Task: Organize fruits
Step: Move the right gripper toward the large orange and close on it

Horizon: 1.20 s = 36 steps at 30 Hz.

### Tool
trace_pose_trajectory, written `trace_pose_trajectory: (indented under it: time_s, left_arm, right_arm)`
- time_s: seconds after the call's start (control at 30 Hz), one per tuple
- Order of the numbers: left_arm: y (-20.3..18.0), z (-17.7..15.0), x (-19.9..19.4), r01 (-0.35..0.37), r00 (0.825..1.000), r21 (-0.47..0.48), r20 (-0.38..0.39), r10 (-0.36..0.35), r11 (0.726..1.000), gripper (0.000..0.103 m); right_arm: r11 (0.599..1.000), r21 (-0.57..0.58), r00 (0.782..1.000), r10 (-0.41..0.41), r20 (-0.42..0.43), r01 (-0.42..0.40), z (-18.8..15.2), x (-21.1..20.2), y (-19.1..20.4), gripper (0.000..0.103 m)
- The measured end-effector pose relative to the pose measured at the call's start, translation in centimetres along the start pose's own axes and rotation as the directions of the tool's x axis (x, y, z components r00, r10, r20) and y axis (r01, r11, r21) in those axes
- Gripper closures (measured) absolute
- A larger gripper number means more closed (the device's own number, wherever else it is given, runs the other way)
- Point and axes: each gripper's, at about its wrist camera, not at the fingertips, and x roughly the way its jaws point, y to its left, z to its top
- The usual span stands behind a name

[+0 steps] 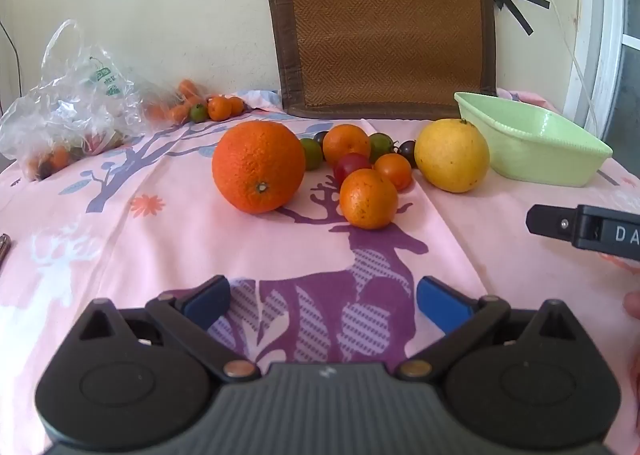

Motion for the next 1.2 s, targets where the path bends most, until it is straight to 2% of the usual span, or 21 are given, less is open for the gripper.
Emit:
trace_pose_trajectory:
  time_s: [0.27, 0.57, 0.63, 0.7, 0.77, 0.83, 1.03, 1.1, 1.2]
  left_arm:
    - [-0.1, 0.0, 0.1, 0.000, 1.000, 0.011, -0.008, 0.000, 1.000, 0.000]
    - [0.6, -0.3, -0.5, 0.074, 0.997, 0.092, -0.042, -0.071, 0.993, 0.000]
    - [0.9, -0.3, -0.8, 0.043, 0.999, 0.078, -0.017, -0.042, 0.996, 0.000]
    - [1.2, -0.4, -1.6, 0.012, 0.999, 0.060, 0.040, -0.014, 0.998, 0.000]
    - [1.7, 0.0, -2.1, -0.018, 0.995, 0.062, 0.100, 0.011, 0.998, 0.000]
    - [2.4, 0.3, -2.3, -0.080, 0.987, 0.056, 0.148, 0.071, 0.995, 0.000]
    - [4.6, 1.1, -1.2, -0.191, 0.969, 0.025, 0.164, 0.185, 0.981, 0.000]
    - [5.4, 1.3, -1.1, -0.158, 0.977, -0.006, 0.142, 0.157, 0.987, 0.000]
    - [6.5, 1.5, -1.2, -0.134, 0.980, -0.064, 0.141, 0.142, 0.989, 0.000]
  right_arm:
    - [1.000, 0.009, 1.000, 0.008, 0.000, -0.008, -0.1, 0.0, -0.3, 0.000]
    - [1.000, 0.020, 1.000, 0.008, 0.008, -0.008, -0.2, 0.0, -0.2, 0.000]
    - [1.000, 0.022, 1.000, 0.015, 0.010, -0.015, -0.2, -0.1, -0.3, 0.000]
    - [0.999, 0.033, 1.000, 0.025, 0.014, -0.025, -0.1, -0.2, -0.5, 0.000]
    - [0.999, 0.040, 0.999, 0.028, 0.018, -0.029, -0.1, -0.2, -0.6, 0.000]
    - [0.999, 0.033, 1.000, 0.023, 0.018, -0.024, -0.1, -0.2, -0.4, 0.000]
    - [1.000, 0.014, 1.000, 0.020, 0.018, -0.021, 0.0, -0.1, -0.1, 0.000]
    - [1.000, 0.011, 0.999, 0.024, 0.028, -0.025, 0.0, -0.3, -0.1, 0.000]
    - [1.000, -0.009, 0.997, 0.030, 0.076, -0.029, -0.1, -1.0, 0.2, 0.002]
